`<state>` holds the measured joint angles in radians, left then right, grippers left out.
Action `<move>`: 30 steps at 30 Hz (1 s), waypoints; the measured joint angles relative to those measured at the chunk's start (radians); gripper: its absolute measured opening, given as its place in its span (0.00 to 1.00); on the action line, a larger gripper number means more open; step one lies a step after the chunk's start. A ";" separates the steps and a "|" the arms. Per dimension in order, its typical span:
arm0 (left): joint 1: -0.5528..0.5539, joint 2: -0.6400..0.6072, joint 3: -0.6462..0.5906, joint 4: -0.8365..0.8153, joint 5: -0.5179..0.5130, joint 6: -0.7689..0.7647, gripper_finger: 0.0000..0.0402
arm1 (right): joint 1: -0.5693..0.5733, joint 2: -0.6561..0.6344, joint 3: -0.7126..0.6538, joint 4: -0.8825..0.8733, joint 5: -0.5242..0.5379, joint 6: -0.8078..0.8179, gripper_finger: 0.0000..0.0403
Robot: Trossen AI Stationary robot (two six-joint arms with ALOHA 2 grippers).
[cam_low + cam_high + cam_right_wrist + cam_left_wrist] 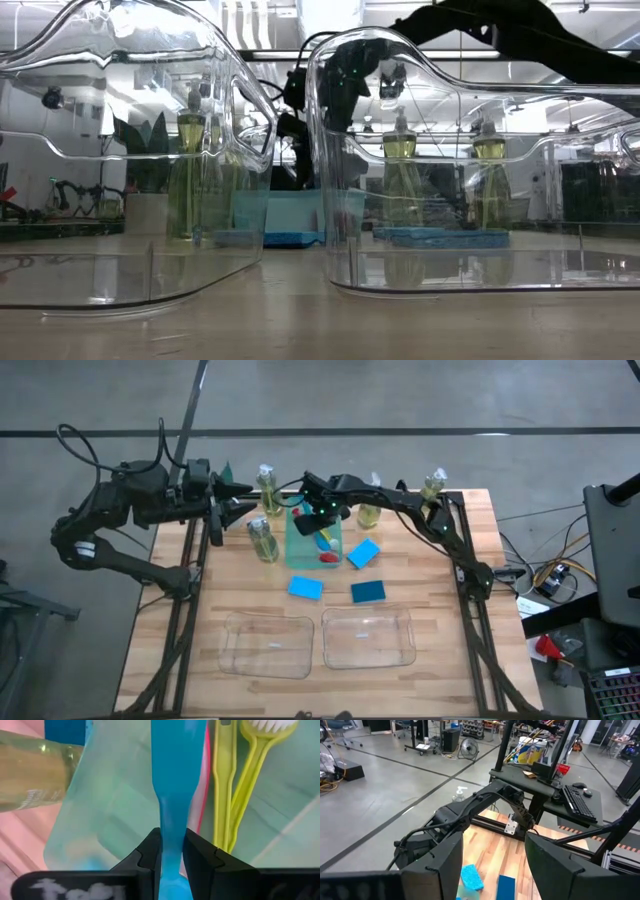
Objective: Pick & Place Kitchen Sink Supplies
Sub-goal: Put the blue dish brush into the green bin, then put the soap dispenser into the right transparent bin
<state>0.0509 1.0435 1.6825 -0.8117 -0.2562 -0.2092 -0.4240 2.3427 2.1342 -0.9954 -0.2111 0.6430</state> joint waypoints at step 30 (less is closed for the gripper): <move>0.000 0.000 0.000 -0.001 0.000 -0.001 0.51 | 0.011 -0.068 0.074 0.003 -0.070 -0.049 0.33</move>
<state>0.0510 1.0431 1.6821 -0.8125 -0.2561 -0.2107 -0.4130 2.2744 2.2086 -0.9927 -0.2809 0.5936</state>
